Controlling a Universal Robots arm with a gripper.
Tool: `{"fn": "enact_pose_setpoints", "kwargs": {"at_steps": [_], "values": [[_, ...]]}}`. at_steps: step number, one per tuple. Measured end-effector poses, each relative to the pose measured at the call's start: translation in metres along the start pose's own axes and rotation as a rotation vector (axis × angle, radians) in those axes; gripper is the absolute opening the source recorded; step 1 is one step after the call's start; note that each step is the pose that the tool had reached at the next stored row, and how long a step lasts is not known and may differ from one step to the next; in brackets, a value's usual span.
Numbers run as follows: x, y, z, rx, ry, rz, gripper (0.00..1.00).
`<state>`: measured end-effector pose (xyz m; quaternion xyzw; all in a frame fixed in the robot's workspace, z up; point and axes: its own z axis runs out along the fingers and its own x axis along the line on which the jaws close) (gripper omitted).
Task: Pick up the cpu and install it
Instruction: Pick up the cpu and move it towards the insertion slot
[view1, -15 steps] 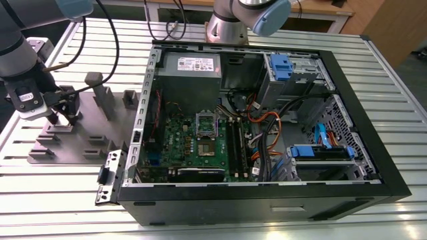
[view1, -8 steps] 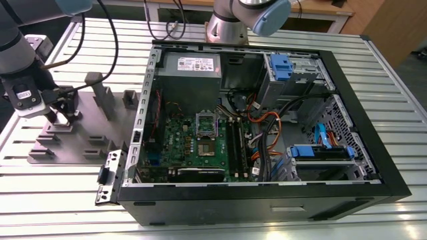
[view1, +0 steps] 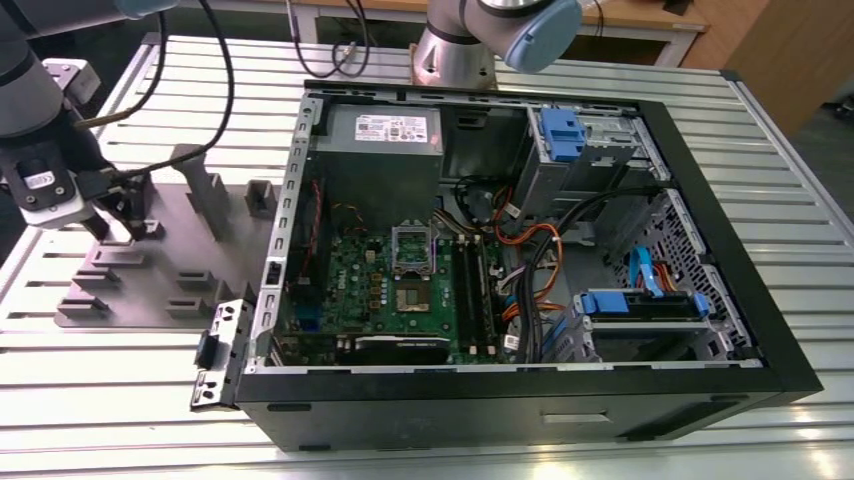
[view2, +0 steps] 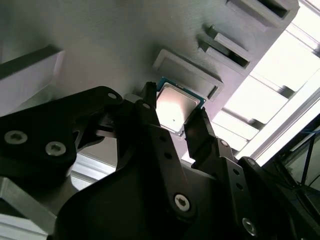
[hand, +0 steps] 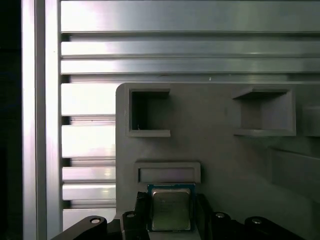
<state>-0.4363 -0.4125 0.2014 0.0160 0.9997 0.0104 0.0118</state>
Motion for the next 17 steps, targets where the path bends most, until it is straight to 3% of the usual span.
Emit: {"fn": "enact_pose_setpoints", "kwargs": {"at_steps": [3,17], "values": [[-0.0001,0.0001,-0.0045,0.0001,0.0001,0.0,0.47],[-0.0002,0.0002,-0.0084,0.0001,0.0001,0.0,0.47]]}}
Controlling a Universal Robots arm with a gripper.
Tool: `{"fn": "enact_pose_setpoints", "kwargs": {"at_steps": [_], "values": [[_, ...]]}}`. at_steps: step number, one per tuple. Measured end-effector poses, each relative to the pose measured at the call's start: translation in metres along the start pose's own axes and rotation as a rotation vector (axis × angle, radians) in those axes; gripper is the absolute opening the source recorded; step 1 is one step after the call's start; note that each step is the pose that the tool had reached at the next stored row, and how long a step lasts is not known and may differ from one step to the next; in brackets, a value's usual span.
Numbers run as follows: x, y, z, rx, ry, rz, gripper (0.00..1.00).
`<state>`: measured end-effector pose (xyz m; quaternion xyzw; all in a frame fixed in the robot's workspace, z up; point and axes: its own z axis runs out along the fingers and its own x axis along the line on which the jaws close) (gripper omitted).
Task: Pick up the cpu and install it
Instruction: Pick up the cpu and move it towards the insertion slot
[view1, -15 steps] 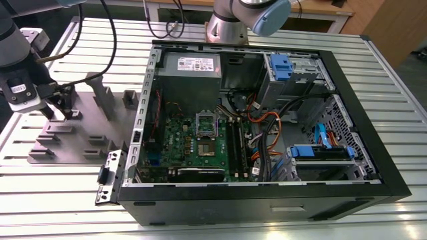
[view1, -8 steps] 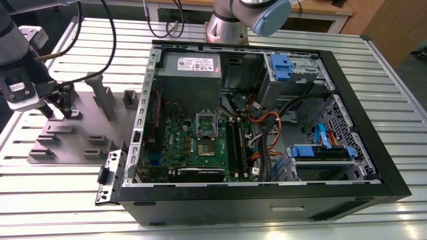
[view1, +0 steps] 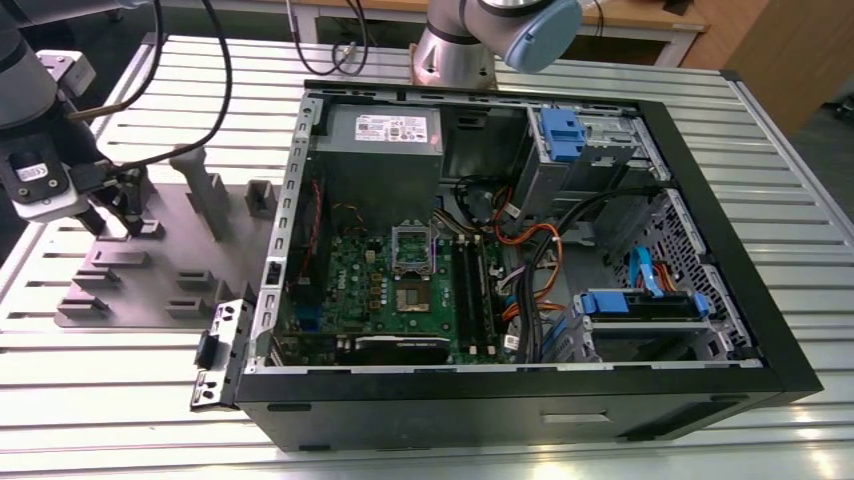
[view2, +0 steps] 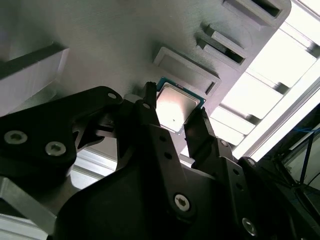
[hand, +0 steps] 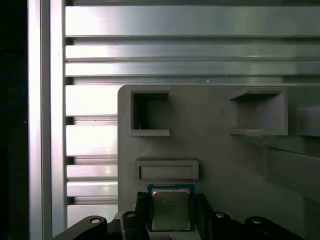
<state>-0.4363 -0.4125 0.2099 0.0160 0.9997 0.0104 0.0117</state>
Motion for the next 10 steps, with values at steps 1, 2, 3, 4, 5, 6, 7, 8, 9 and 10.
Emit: {"fn": "enact_pose_setpoints", "kwargs": {"at_steps": [1,2,3,4,5,6,7,8,9,10], "values": [[0.0,0.0,-0.0003,0.0,0.0,0.0,0.47],[0.0,0.0,-0.0009,0.0,0.0,0.0,0.47],[0.0,0.0,-0.0013,0.0,0.0,0.0,0.47],[0.0,0.0,-0.0017,0.0,-0.0001,0.0,0.47],[-0.0001,0.0001,-0.0021,-0.0001,-0.0001,0.0,0.47],[-0.0001,0.0,-0.0026,0.0,0.0,0.0,0.47],[-0.0001,0.0001,-0.0028,-0.0002,-0.0002,0.0,0.47],[-0.0001,0.0001,-0.0032,-0.0001,-0.0001,0.0,0.47],[-0.0001,0.0001,-0.0032,-0.0001,-0.0001,0.0,0.47],[-0.0001,0.0001,-0.0032,-0.0001,-0.0001,0.0,0.47]]}}
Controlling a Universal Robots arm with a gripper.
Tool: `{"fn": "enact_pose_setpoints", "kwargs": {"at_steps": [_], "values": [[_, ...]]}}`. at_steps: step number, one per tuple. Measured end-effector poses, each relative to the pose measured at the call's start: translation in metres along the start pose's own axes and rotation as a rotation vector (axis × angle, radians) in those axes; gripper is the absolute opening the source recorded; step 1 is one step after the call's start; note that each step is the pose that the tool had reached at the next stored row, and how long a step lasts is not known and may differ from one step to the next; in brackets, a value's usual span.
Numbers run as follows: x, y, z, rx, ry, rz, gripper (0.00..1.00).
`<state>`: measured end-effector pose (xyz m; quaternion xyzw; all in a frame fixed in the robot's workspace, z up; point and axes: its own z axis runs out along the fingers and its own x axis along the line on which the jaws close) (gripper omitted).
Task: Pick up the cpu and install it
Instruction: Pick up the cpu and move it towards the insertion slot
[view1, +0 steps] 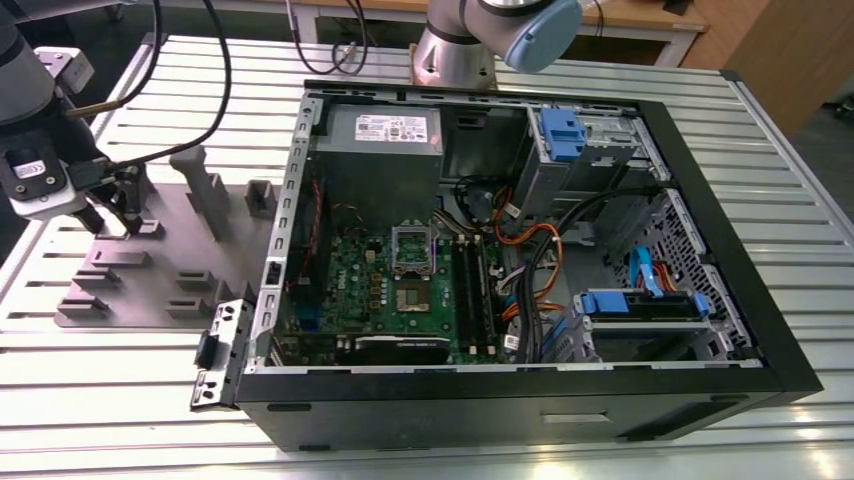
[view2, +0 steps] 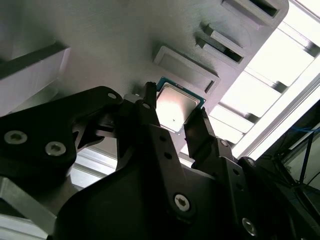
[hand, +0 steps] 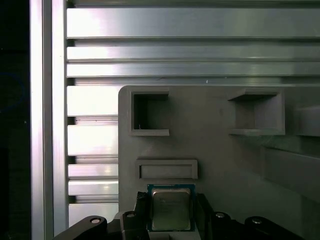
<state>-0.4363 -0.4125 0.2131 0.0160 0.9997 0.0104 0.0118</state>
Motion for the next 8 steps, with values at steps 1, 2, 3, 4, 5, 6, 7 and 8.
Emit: {"fn": "enact_pose_setpoints", "kwargs": {"at_steps": [1,2,3,4,5,6,7,8], "values": [[0.0,0.0,-0.0001,0.0,0.0,0.0,0.47],[0.0,0.0,-0.0003,0.0001,0.0001,0.0,0.47],[0.0,0.0,-0.0007,0.0002,0.0003,0.0,0.47],[0.0,0.0,-0.001,0.0001,0.0002,0.0,0.47],[0.0,0.0,-0.0012,0.0001,0.0001,0.0,0.47],[0.0,0.0,-0.0015,0.0001,0.0001,0.0,0.47],[0.0,0.0,-0.0017,0.0,0.0001,0.0,0.47],[0.0,0.0,-0.002,0.0,0.0,0.0,0.47]]}}
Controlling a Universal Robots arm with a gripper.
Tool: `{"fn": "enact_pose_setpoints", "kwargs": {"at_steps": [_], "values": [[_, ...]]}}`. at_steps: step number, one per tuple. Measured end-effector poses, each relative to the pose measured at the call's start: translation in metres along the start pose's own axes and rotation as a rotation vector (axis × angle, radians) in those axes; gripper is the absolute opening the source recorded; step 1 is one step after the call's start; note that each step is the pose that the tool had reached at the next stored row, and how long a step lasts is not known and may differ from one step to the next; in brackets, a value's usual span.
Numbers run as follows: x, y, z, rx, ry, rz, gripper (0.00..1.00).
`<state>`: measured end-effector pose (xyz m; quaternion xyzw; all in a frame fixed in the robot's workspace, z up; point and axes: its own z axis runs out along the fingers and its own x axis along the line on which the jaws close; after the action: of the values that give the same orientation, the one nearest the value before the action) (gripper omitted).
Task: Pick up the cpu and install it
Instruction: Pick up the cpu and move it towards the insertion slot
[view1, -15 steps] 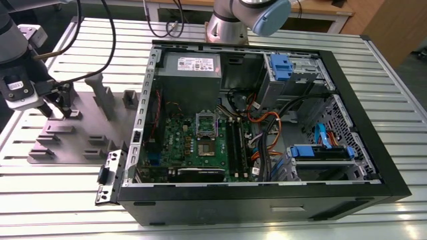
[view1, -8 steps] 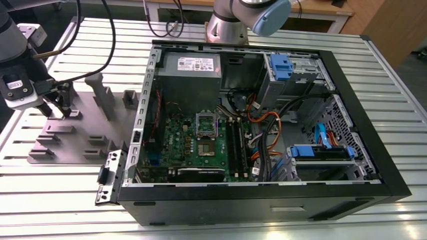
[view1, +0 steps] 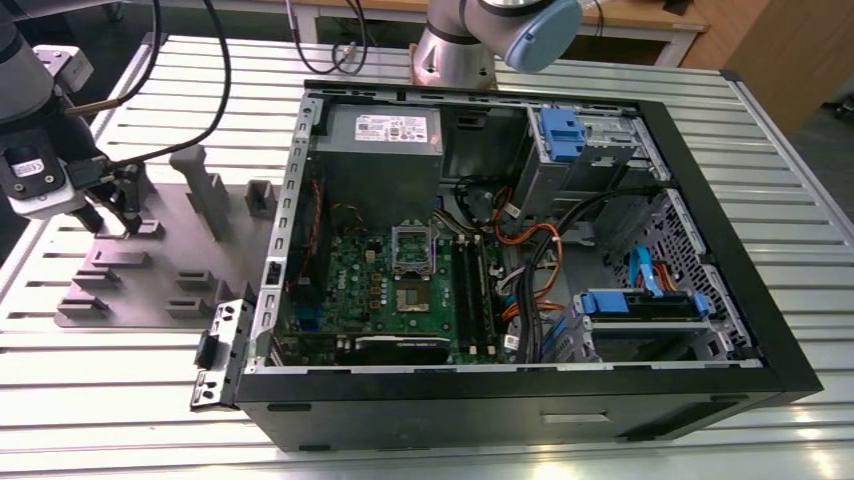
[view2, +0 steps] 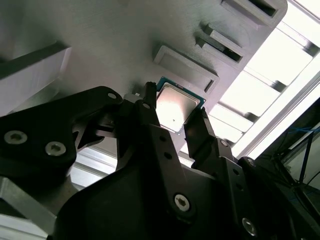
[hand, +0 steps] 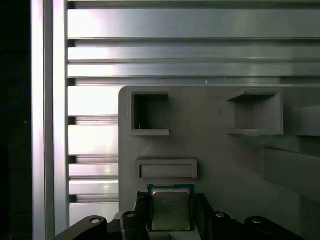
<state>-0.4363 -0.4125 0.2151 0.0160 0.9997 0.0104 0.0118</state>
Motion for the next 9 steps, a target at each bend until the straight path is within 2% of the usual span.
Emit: {"fn": "enact_pose_setpoints", "kwargs": {"at_steps": [9], "values": [[-0.0001,0.0001,-0.0038,0.0,0.0002,0.0,0.47]]}}
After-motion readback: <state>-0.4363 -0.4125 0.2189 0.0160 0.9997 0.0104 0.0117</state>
